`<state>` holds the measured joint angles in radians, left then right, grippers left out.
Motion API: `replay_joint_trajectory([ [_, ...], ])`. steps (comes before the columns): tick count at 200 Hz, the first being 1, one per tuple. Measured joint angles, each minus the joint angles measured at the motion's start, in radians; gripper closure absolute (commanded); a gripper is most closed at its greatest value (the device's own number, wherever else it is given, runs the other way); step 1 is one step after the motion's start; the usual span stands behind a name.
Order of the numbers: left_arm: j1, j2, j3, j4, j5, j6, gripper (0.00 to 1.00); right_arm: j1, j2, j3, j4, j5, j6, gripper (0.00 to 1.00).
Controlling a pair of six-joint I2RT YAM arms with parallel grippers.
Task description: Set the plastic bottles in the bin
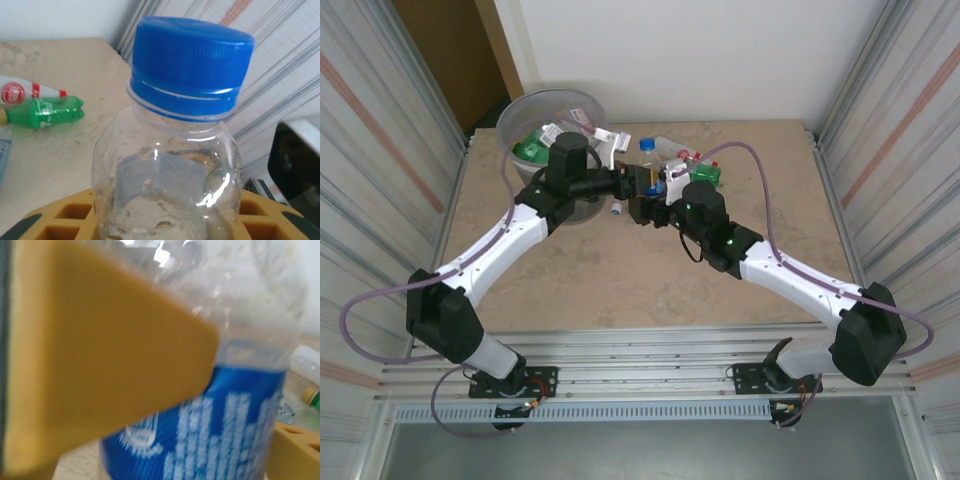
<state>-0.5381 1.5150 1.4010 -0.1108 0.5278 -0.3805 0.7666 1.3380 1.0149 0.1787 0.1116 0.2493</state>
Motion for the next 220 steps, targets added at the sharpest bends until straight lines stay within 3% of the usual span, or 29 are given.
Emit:
replay_joint_trajectory([
  [56, 0.049, 0.006, 0.243, -0.236, -0.187, 0.191, 0.87, -0.001, -0.079, -0.013, -0.066, 0.09, 0.028, 0.02],
  [103, 0.11, 0.13, 0.573, -0.459, -0.388, 0.327, 0.87, -0.038, -0.129, -0.036, -0.172, 0.159, 0.118, 0.02],
  [174, 0.165, 0.41, 0.944, -0.774, -0.615, 0.42, 0.87, -0.06, -0.201, -0.078, -0.261, 0.209, 0.189, 0.02],
  [220, 0.179, 0.483, 1.028, -0.905, -0.683, 0.438, 0.87, -0.06, -0.211, -0.091, -0.279, 0.219, 0.202, 0.02],
])
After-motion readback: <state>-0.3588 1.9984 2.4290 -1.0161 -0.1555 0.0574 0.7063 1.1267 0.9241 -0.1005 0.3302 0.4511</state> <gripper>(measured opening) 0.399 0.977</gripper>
